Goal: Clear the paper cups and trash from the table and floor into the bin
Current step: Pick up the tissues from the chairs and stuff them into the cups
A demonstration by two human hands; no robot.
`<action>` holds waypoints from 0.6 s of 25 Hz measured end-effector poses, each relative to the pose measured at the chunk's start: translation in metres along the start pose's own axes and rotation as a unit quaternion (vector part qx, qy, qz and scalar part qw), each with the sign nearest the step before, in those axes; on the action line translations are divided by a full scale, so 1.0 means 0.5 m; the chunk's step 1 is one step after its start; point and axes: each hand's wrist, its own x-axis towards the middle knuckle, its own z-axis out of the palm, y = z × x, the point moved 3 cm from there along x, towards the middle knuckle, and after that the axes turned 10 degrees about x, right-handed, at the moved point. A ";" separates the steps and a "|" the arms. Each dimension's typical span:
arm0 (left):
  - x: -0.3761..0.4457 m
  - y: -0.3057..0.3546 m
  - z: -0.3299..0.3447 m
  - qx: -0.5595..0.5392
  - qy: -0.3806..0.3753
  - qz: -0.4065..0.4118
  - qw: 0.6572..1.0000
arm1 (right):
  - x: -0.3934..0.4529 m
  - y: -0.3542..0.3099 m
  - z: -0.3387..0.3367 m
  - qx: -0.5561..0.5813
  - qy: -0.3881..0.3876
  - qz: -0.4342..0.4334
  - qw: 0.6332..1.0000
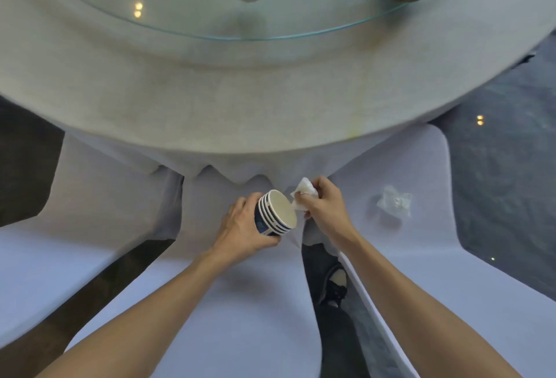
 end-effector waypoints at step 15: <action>-0.109 0.381 0.114 -0.019 0.006 0.079 0.997 | -0.176 -0.089 -0.314 -0.363 -0.192 -0.010 0.912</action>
